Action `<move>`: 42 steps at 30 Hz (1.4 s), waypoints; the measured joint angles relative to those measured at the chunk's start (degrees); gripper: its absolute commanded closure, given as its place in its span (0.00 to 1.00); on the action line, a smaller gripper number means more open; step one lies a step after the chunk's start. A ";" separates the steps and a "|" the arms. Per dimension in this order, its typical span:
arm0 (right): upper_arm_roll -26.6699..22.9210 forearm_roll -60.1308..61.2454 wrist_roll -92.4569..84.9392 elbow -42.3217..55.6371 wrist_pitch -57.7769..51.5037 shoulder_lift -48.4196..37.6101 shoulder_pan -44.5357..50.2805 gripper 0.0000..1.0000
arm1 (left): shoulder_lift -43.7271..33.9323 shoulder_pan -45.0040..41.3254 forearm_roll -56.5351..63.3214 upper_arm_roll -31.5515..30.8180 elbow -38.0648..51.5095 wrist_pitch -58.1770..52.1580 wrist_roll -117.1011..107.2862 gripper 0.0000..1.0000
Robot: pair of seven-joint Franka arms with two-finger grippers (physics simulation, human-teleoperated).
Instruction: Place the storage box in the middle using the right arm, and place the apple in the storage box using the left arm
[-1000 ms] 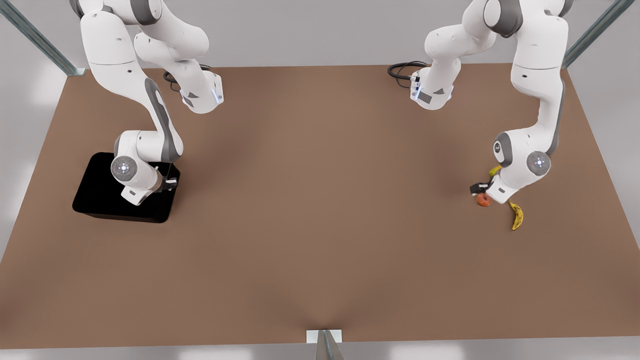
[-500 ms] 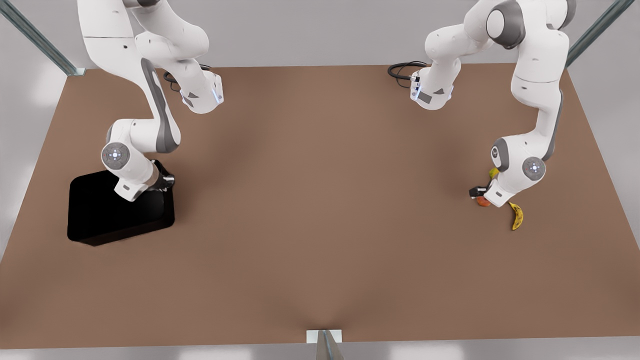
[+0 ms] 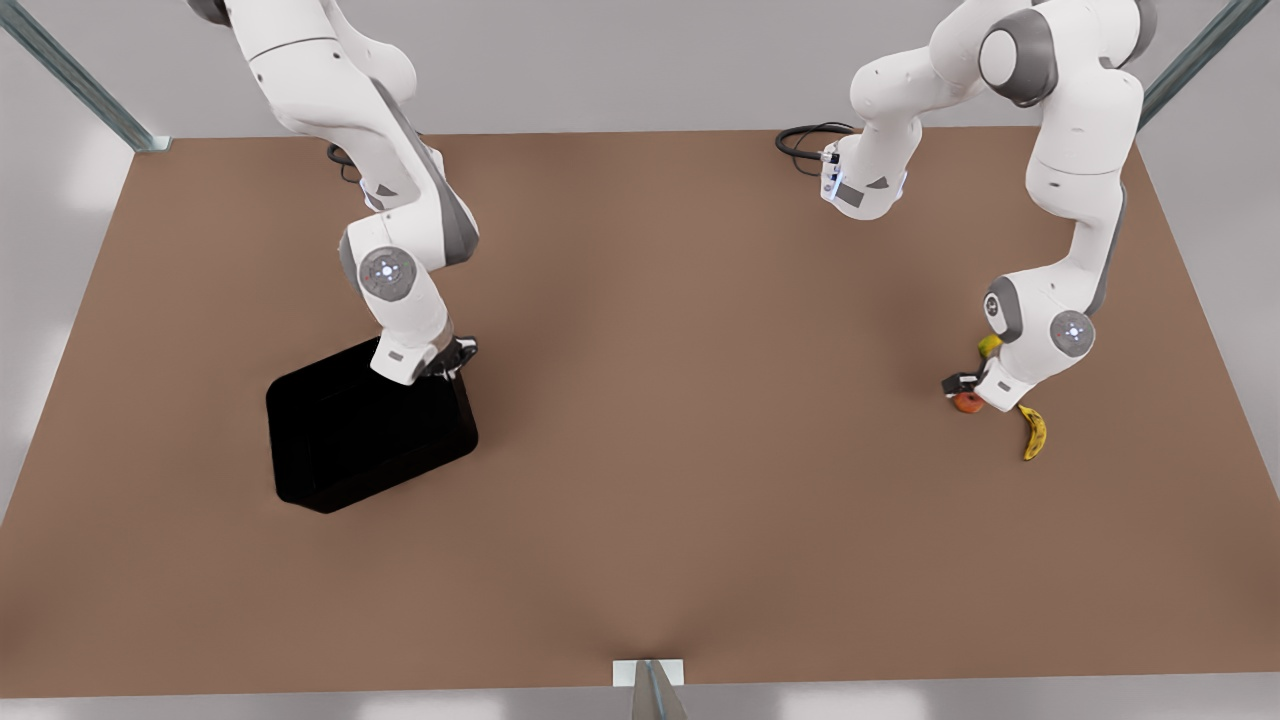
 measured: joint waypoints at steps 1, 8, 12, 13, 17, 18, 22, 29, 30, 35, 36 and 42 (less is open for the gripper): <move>0.12 0.04 1.62 1.45 -0.01 0.89 2.42 0.79 | 0.00 0.24 0.07 0.00 0.00 -0.08 -0.05 0.01; 1.01 0.53 11.85 9.01 0.18 6.19 11.59 0.79 | -0.24 -0.19 0.17 -0.05 -0.09 -0.14 -0.36 0.01; 1.01 4.75 12.91 15.76 0.21 10.94 17.09 0.79 | -0.37 -0.97 -1.41 -0.79 0.89 -0.35 -0.93 0.01; 1.01 4.85 13.39 16.56 0.33 11.83 18.56 0.79 | -0.10 -0.79 -1.71 -0.79 1.30 -0.19 -0.93 0.01; 1.01 5.04 17.03 25.09 0.38 17.64 23.44 0.79 | 0.70 -0.48 -2.39 -0.79 2.90 0.00 -2.15 0.01; 1.00 5.01 18.69 27.15 0.38 19.01 24.80 0.79 | 0.70 -0.57 -2.51 -0.79 2.90 0.08 -2.41 0.01; 1.00 4.97 25.20 34.06 0.46 23.52 29.49 0.79 | 1.09 -0.19 -2.85 -0.71 2.73 0.17 -2.42 0.01; 0.44 4.76 32.75 46.34 0.81 33.33 35.19 0.79 | 1.32 1.10 -1.55 -0.79 2.55 0.44 -2.33 0.01; 0.32 4.73 34.20 48.21 0.91 34.64 35.92 0.79 | 1.25 1.02 -1.46 -0.79 2.55 0.44 -2.40 0.00; 0.25 4.76 36.92 55.01 1.09 39.11 38.94 0.79 | 1.14 0.58 -1.74 -0.79 2.14 0.44 -2.42 0.24; 0.30 4.86 37.68 55.39 4.61 40.32 39.20 0.79 | 1.06 0.61 -1.76 -0.79 2.06 0.36 -2.42 0.24; 0.12 4.15 38.95 54.53 16.26 44.80 41.43 0.00 | 0.36 0.80 -1.74 -0.79 0.81 0.02 -2.33 0.22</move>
